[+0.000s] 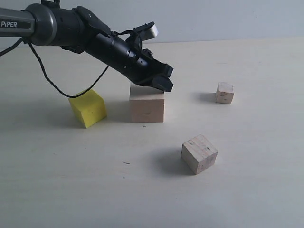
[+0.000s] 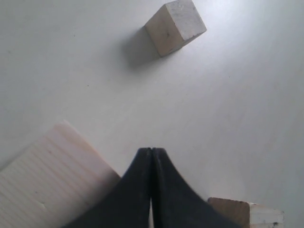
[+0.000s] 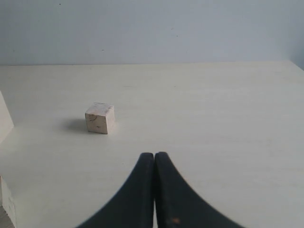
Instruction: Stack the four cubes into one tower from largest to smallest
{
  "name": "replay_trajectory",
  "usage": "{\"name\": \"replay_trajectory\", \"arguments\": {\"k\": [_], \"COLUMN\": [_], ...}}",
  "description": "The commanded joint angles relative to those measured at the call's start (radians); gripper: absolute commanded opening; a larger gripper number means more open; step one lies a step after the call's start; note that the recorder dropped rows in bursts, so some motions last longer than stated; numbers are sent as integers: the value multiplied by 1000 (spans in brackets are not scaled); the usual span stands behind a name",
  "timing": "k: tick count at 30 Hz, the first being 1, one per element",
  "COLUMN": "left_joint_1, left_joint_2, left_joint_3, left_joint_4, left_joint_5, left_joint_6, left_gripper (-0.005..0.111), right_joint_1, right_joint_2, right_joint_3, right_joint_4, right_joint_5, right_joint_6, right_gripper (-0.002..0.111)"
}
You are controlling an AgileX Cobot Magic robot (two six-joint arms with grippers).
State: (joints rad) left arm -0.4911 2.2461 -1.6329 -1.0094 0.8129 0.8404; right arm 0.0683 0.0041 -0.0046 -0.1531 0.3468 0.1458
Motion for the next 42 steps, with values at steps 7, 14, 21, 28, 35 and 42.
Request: {"name": "replay_trajectory", "arguments": {"k": [7, 14, 21, 28, 35, 42], "left_joint_1": [2, 2, 2, 2, 2, 2], "left_joint_2": [-2, -2, -2, -2, -70, -116], "left_joint_3": [0, 1, 1, 1, 1, 1], "left_joint_4": [77, 99, 111, 113, 115, 110], "left_joint_5": [-30, -19, -19, -15, 20, 25], "left_joint_6": [-34, -41, -57, -59, -59, -55], "left_gripper": [0, 0, 0, 0, 0, 0], "right_joint_1": [2, 2, 2, 2, 2, 2], "right_joint_2": [-4, -4, -4, -4, -4, -4], "right_joint_3": [5, 5, 5, 5, 5, 5], "right_joint_4": [-4, -4, -4, -4, -4, -4], "right_joint_5": [-12, -12, -12, -12, -12, -12], "right_joint_6": [-5, -7, -5, -7, -5, -5], "right_gripper": [0, 0, 0, 0, 0, 0]}}
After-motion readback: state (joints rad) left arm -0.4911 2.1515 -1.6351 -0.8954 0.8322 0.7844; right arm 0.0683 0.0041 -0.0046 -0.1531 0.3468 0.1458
